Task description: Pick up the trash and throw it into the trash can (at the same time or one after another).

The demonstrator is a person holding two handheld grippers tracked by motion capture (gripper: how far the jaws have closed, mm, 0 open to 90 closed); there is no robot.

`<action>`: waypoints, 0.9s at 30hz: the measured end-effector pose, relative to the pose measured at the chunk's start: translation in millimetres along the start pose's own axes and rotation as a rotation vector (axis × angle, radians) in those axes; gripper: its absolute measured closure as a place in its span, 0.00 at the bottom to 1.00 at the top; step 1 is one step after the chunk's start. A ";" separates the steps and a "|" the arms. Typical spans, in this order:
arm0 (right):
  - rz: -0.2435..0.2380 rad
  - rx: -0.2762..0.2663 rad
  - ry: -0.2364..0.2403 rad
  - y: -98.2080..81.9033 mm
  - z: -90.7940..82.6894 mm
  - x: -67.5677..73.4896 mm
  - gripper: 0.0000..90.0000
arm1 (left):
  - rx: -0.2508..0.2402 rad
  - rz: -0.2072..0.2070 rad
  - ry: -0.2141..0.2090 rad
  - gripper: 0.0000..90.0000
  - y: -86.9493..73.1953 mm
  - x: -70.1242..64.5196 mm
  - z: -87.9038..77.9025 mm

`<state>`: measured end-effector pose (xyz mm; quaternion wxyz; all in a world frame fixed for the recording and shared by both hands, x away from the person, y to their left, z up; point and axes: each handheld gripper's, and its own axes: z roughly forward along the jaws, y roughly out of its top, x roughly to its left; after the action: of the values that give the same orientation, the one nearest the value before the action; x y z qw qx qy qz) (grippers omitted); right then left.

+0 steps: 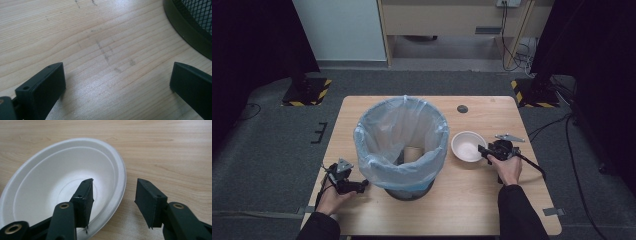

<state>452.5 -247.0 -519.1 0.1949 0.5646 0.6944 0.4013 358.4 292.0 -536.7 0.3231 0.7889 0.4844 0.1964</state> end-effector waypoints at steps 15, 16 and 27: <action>0.028 0.020 0.009 3.0 -6.7 2.4 0.88 | 0.000 0.000 0.000 0.00 0.0 0.0 0.0; 0.029 0.014 0.014 4.3 -8.3 2.8 0.89 | 0.000 0.000 0.000 0.00 0.0 0.0 0.0; -0.013 -0.011 0.028 17.0 -22.1 10.3 0.92 | 0.000 0.000 0.000 0.00 0.0 0.0 0.0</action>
<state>444.2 -244.1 -490.7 0.1908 0.5533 0.6985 0.4118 358.4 292.0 -536.7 0.3230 0.7890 0.4843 0.1964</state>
